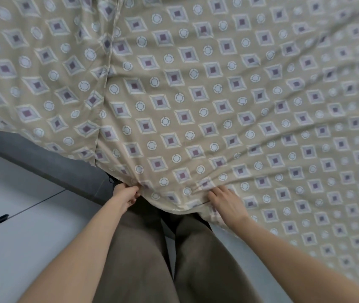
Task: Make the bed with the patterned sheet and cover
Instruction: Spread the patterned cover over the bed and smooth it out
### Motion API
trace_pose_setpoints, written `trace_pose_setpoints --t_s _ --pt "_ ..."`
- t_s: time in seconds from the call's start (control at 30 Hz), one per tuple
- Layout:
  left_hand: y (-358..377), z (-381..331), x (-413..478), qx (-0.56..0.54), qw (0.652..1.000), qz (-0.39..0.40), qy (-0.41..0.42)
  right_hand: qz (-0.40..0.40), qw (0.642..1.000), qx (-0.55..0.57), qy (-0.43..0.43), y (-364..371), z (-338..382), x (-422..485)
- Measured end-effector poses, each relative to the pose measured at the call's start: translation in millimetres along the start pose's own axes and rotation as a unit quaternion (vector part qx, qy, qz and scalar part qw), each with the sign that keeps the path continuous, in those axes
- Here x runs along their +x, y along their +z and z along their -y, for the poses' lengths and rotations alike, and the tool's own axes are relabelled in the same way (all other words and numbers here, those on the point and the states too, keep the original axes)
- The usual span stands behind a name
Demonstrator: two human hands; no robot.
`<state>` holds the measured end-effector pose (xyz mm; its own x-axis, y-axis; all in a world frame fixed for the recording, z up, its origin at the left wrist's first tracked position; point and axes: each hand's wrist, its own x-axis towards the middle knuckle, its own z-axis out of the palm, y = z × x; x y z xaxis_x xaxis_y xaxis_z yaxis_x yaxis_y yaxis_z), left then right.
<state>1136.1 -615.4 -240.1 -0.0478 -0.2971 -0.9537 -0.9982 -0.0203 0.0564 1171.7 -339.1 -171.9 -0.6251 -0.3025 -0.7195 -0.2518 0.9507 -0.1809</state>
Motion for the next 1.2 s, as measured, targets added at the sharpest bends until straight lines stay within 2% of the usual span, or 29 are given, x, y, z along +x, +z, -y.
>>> trace_pose_setpoints --t_s 0.13,0.33,0.43,0.57,0.7,0.8,1.03,1.2 --pt "-8.4 5.1 -3.6 0.008 0.999 -0.030 0.012 0.050 0.999 -0.005 0.009 0.6 -3.3 3.6" --pt "-8.8 14.3 -7.8 -0.037 0.999 -0.004 -0.009 0.140 0.988 -0.011 0.059 2.3 -5.3 2.3" --pt "1.1 9.6 -8.6 -0.042 0.999 -0.006 -0.019 0.159 0.984 -0.023 0.078 5.6 -4.1 5.9" --pt "7.7 -9.6 -14.8 -0.102 0.994 -0.002 -0.032 0.148 0.986 0.012 0.072 5.2 -2.7 3.3" --pt "-4.9 -27.6 -27.4 -0.069 0.997 -0.036 -0.009 0.148 0.984 0.065 0.078 -13.7 0.9 -1.3" --pt "-24.3 -47.2 -40.5 -0.071 0.995 -0.063 0.008 0.130 0.981 0.114 0.089 -45.5 6.4 4.9" --pt "-82.0 -98.6 -101.4 -0.110 0.990 -0.070 0.061 0.058 0.965 0.238 0.095 -147.8 39.9 21.9" --pt "-142.1 -125.1 -124.8 -0.116 0.982 -0.109 0.099 0.038 0.961 0.261 0.081 -216.0 69.6 38.0"
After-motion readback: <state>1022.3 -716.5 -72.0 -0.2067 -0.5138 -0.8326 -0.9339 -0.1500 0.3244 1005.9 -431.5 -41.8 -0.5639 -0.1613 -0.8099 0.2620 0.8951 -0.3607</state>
